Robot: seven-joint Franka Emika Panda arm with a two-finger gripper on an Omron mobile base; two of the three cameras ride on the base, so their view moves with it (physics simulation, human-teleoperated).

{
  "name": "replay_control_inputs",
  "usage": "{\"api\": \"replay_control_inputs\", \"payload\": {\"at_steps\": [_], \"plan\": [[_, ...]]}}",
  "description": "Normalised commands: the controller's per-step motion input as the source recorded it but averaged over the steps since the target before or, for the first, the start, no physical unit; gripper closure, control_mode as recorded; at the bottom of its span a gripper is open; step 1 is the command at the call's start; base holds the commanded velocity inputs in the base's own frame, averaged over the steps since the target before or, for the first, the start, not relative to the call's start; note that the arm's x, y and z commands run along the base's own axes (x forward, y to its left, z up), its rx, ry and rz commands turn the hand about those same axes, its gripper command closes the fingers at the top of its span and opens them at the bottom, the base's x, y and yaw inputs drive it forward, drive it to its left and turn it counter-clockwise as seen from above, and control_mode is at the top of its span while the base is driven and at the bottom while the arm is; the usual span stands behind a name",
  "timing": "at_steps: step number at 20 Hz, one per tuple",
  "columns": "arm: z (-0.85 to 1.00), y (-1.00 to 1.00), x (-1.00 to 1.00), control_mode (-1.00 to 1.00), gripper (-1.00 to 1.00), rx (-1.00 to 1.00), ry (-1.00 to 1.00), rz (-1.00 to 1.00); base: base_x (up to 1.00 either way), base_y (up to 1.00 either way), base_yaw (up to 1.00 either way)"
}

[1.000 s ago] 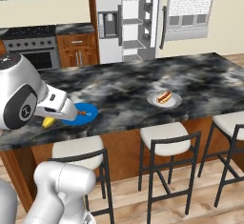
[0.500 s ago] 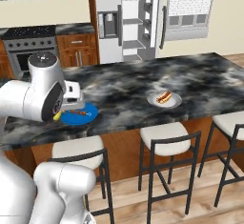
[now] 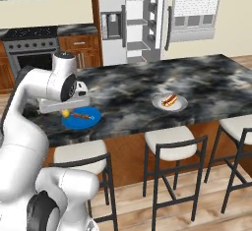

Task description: Pick up the banana and apple from the fridge and place one fruit on each plate on the dining counter.

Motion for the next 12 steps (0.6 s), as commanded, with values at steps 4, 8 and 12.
{"api": "replay_control_inputs", "payload": {"at_steps": [4,8,12], "plan": [[-0.69,0.13,1.00,-1.00,1.00,-0.15,0.24,-0.20,0.00,0.00,0.00],[-0.69,0.00,0.83,-1.00,1.00,-0.05,0.18,-0.13,0.00,0.00,0.00],[-0.70,0.00,0.69,-1.00,1.00,0.00,0.18,-0.07,0.00,0.00,0.00]]}}
